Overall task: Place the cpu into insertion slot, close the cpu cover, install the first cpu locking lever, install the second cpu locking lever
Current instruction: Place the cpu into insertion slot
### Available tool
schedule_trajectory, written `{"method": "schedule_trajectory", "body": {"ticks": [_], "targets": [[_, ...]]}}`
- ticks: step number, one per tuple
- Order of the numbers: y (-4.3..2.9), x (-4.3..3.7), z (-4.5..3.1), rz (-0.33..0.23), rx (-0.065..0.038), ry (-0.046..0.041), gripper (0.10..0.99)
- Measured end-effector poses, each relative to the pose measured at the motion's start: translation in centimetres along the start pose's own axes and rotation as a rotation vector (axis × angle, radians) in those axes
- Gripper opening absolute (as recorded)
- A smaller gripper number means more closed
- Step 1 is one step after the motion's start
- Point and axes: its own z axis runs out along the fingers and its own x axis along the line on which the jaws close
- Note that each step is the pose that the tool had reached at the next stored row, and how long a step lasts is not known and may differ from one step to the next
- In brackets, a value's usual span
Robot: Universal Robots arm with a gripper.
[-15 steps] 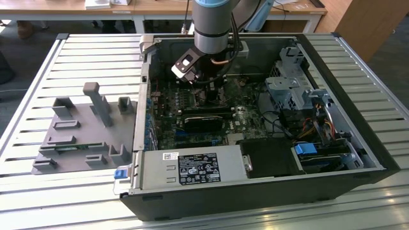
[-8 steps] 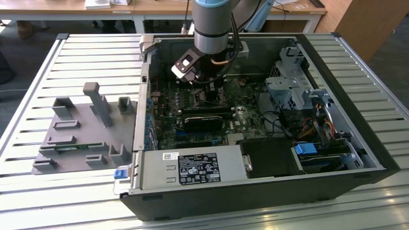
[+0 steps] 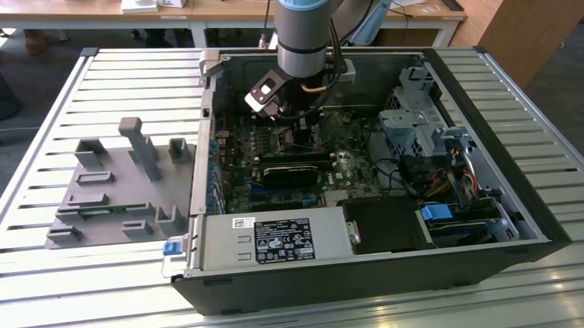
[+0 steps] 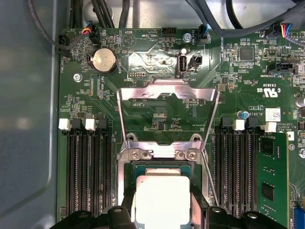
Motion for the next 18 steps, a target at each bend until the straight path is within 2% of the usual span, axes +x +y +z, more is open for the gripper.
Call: {"method": "schedule_trajectory", "body": {"ticks": [13, 15, 16, 18], "targets": [[0.0, -0.05, 0.04, 0.0, 0.0, -0.0002, 0.537], [0.0, -0.05, 0.04, 0.0, 0.0, -0.0001, 0.549], [0.0, -0.06, 0.04, 0.0, 0.0, -0.0002, 0.612], [0.0, -0.05, 0.05, 0.0, 0.0, -0.0001, 0.612]]}}
